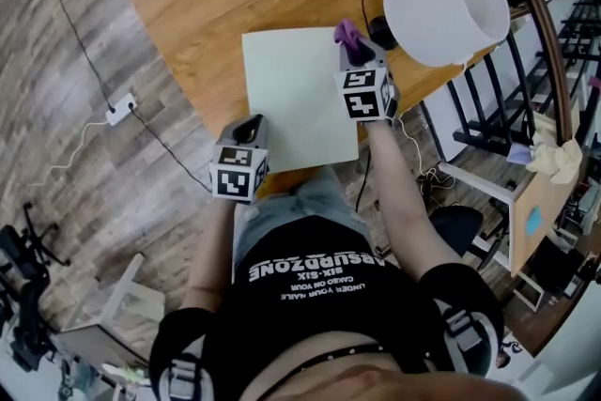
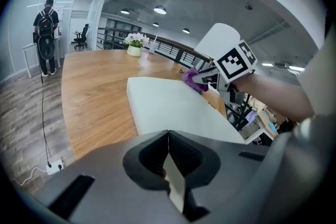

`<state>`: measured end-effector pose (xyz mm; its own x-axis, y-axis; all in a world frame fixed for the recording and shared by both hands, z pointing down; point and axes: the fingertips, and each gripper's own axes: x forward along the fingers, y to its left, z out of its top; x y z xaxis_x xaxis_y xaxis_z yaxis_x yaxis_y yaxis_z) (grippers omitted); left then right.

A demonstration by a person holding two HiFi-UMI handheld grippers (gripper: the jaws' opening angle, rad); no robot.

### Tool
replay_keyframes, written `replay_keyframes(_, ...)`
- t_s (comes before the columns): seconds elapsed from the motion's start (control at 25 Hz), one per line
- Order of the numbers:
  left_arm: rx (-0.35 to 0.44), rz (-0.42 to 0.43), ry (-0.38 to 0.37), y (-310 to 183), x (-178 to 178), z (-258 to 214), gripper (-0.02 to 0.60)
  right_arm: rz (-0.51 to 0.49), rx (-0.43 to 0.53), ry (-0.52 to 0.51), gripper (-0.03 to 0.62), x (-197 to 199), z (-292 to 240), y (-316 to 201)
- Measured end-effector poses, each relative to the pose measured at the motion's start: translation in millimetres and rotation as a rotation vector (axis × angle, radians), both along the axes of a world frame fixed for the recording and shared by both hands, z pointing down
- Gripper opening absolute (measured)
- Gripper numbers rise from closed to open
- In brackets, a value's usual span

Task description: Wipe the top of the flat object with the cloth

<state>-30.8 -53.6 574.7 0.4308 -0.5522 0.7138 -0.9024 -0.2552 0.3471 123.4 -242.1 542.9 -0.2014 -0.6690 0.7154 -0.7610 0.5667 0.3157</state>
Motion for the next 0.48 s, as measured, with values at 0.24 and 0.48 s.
replay_keyframes(0.24, -0.022, 0.01, 0.001, 2.7, -1.4, 8.0, 0.018, -0.001, -0.022, -0.001, 0.087, -5.5, 12.3, 0.6)
replay_keyframes(0.48, -0.02, 0.029, -0.019, 1.4, -0.2, 5.9, 0.018, -0.004, -0.035, -0.003, 0.087, -13.0, 11.7, 2.3)
